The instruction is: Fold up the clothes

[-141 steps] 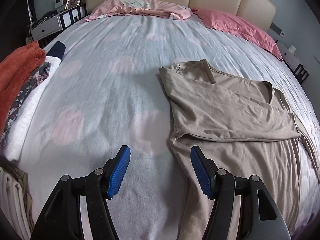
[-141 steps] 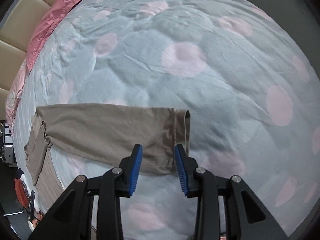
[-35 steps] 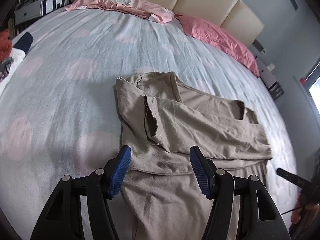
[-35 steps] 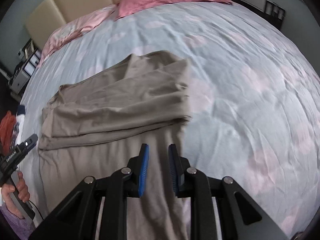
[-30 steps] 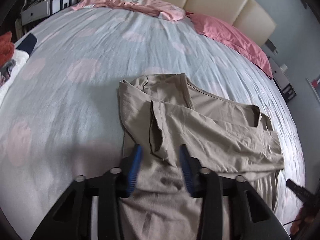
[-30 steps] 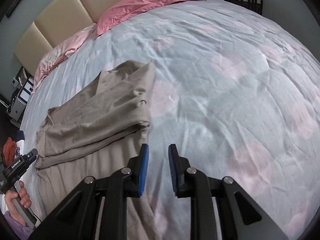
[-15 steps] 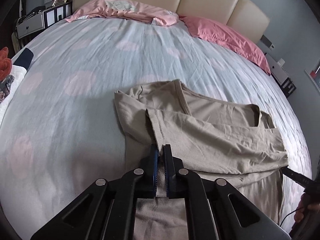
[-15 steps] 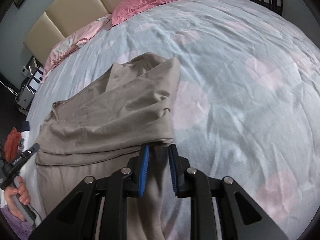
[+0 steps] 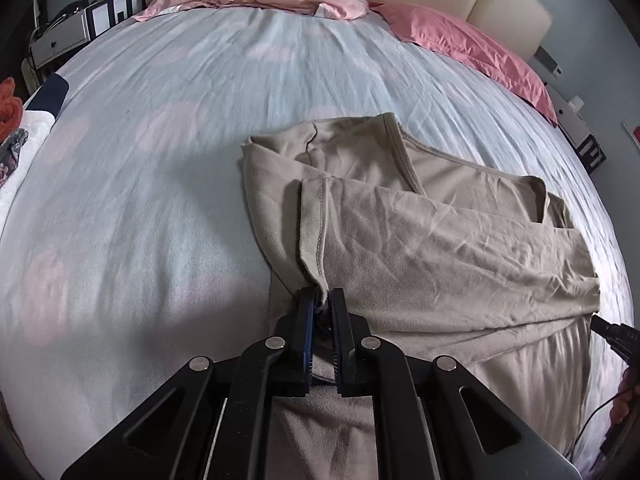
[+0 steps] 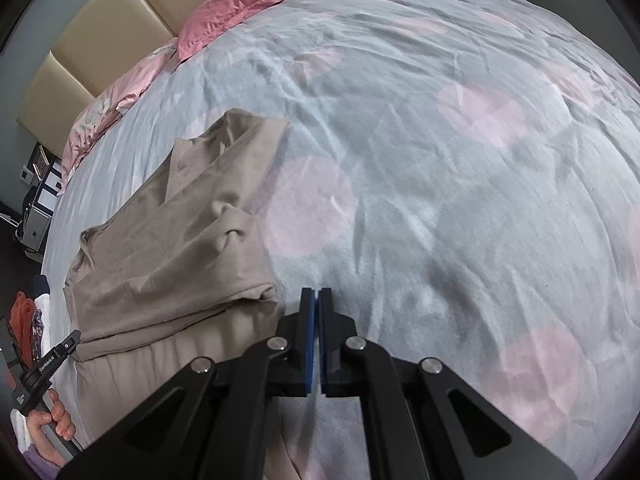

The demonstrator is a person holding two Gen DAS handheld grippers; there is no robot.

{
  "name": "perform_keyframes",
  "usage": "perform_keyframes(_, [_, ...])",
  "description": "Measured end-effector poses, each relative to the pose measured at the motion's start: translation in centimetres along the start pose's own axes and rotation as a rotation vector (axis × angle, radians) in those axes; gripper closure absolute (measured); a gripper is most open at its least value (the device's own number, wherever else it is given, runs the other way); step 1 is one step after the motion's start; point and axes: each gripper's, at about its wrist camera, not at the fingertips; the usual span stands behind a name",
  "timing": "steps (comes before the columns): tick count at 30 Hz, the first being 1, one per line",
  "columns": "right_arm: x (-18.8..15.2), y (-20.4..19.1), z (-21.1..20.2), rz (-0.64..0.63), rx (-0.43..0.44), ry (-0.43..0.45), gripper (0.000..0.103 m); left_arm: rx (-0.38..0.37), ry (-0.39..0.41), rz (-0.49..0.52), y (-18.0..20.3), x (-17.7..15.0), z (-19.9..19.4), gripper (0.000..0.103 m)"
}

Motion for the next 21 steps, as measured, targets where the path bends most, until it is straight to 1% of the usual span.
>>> perform_keyframes(2, [-0.1, 0.3, -0.4, 0.017, 0.004, 0.005, 0.101, -0.016, 0.023, -0.024, -0.6, 0.1, -1.0, 0.058])
perform_keyframes(3, [-0.1, 0.4, -0.5, 0.021, 0.004, 0.007, 0.099, -0.02, 0.027, -0.037, -0.9, 0.0, -1.4, 0.054])
perform_keyframes(6, [0.0, 0.8, -0.6, 0.038, 0.003, 0.008, 0.098, -0.013, 0.008, -0.073, -2.0, -0.5, -2.0, 0.054])
perform_keyframes(9, [-0.2, 1.2, -0.5, 0.066, 0.015, -0.011, 0.098, -0.005, -0.011, -0.11, -3.1, -1.0, -2.6, 0.054])
perform_keyframes(12, [-0.9, 1.4, -1.0, 0.076, 0.03, -0.03, 0.098, -0.018, -0.072, -0.119, -3.2, -1.8, -3.2, 0.054])
perform_keyframes(15, [-2.6, 1.6, -1.8, 0.074, 0.043, -0.065, 0.097, -0.048, -0.14, -0.12, -2.8, -3.2, -4.3, 0.054])
perform_keyframes(17, [-3.8, 1.7, -2.2, 0.08, 0.053, -0.096, 0.095, -0.04, -0.168, -0.106, -2.3, -4.6, -5.3, 0.054])
perform_keyframes(18, [-4.4, 1.6, -2.5, 0.084, 0.061, -0.109, 0.091, -0.021, -0.175, -0.089, -2.0, -5.4, -5.9, 0.054])
perform_keyframes(19, [-5.1, 1.4, -2.8, 0.088, 0.069, -0.122, 0.083, 0.0, -0.181, -0.071, -1.8, -6.2, -6.5, 0.054])
perform_keyframes(21, [-6.7, 1.1, -3.5, 0.094, 0.086, -0.147, 0.075, 0.042, -0.194, -0.045, -1.5, -8.0, -7.6, 0.054])
Point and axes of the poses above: each gripper's, at about its wrist camera, not at the fingertips, and z roughly the way its jaws point, y to its right, x to its top, and after that the axes turned 4 degrees about x, right-handed
